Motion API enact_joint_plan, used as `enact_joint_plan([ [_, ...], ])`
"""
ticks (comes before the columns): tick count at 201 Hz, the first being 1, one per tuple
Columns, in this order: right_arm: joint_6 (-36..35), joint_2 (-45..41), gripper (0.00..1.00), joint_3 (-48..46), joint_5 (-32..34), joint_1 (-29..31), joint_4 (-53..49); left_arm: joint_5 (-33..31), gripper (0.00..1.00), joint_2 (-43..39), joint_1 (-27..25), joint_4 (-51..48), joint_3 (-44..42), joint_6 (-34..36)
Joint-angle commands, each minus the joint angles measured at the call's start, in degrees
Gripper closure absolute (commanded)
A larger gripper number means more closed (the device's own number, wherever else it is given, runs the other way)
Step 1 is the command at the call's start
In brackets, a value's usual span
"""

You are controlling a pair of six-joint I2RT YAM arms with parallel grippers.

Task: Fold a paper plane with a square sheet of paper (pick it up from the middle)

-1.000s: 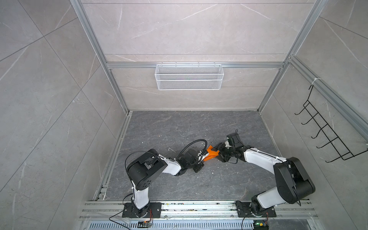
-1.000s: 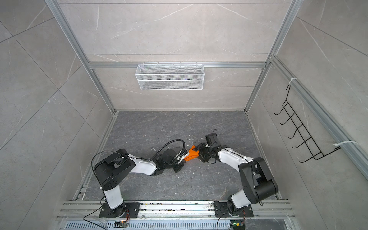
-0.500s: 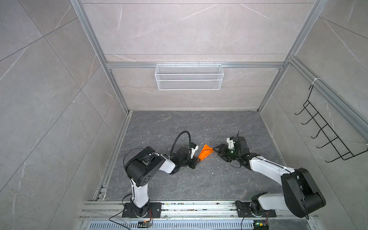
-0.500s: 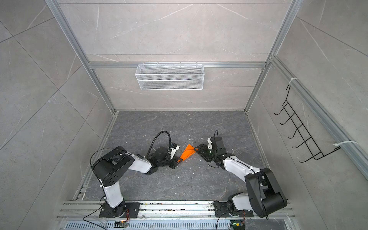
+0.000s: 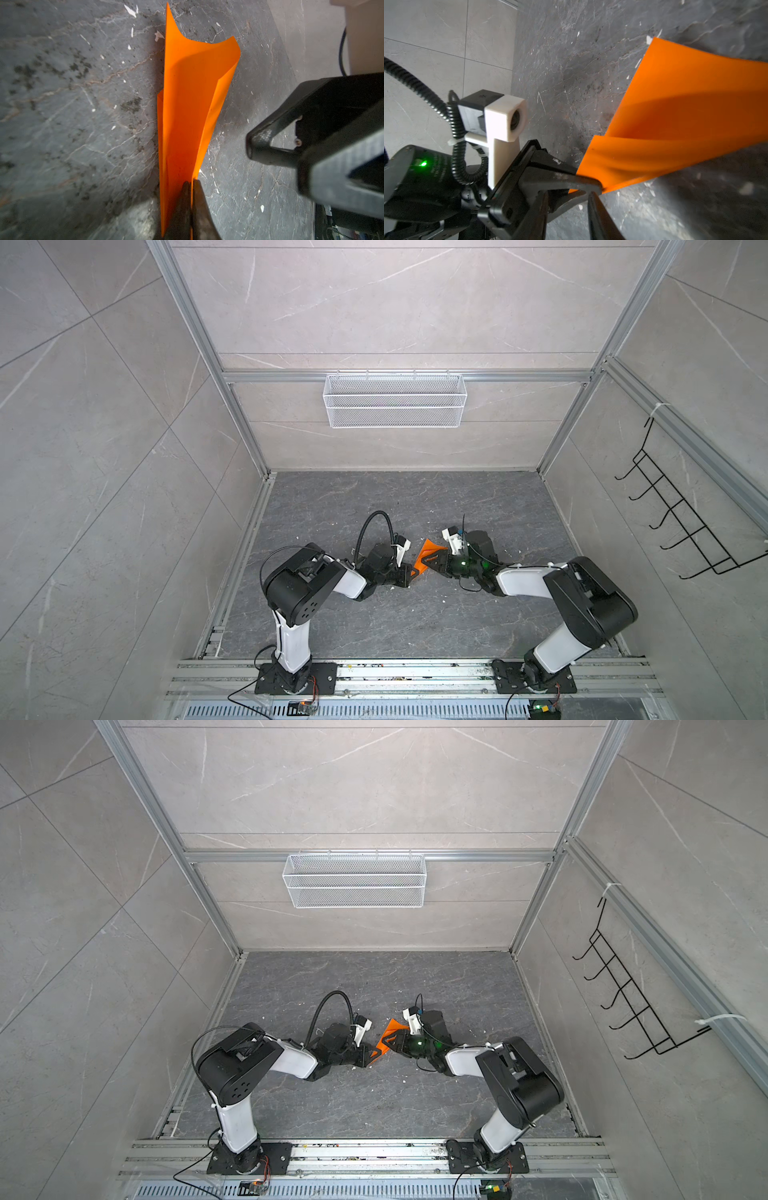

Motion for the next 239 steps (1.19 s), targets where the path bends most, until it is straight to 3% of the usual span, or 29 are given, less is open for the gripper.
enact_joint_plan([
  [1,-0.5,3.6,0.69,1.6,-2.7,0.3,6.5,-2.5,0.95,1.7,0.6,-9.2,-0.3,-1.2],
  [81,-2.4,9.1,0.70,3.3,-2.7,-0.4,5.6,-2.0,0.93,1.8,0.8,-12.6,0.8,-1.6],
  [239,-3.7,10.7,0.71,3.9,-1.6,-1.3,1.4,0.5,0.83,0.6,1.2,-15.4,1.8,-1.1],
])
